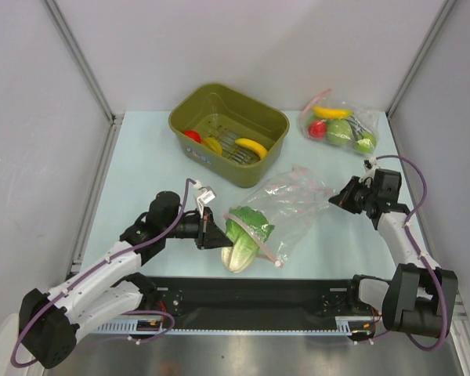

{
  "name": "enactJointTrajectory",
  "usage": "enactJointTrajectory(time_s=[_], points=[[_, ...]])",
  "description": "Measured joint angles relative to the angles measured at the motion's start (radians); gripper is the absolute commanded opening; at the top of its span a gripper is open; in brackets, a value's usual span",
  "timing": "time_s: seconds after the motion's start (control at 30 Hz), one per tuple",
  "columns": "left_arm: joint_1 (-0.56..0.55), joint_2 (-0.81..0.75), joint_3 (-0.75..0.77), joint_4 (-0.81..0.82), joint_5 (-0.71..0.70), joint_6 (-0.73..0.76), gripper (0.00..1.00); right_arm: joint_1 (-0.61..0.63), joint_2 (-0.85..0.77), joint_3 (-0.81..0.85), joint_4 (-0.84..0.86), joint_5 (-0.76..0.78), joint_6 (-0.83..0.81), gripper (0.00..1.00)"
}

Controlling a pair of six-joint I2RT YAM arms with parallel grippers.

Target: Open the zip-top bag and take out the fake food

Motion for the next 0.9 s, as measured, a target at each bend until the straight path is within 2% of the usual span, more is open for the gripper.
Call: enactJointTrajectory(time_s=[0.27, 0.47, 0.67, 0.9], points=[[0.0, -0.013, 0.005, -0.143, 0.019, 0.073, 0.0, -0.036, 0.017, 0.0, -0.014, 0.04, -0.006, 0.0], [0.002, -0.082, 0.035, -0.258, 0.011, 0.097, 0.0, -0.054, 0.023, 0.0, -0.019, 0.086, -0.011, 0.0], [0.026, -0.154, 0.099, -0.352, 0.0, 0.109, 0.01, -0.072, 0.028, 0.0, -0.024, 0.132, -0.011, 0.0], [0.11, -0.199, 0.274, -0.49, -0.121, 0.145, 0.0, -0.076, 0.014, 0.0, -0.049, 0.192, -0.012, 0.0]])
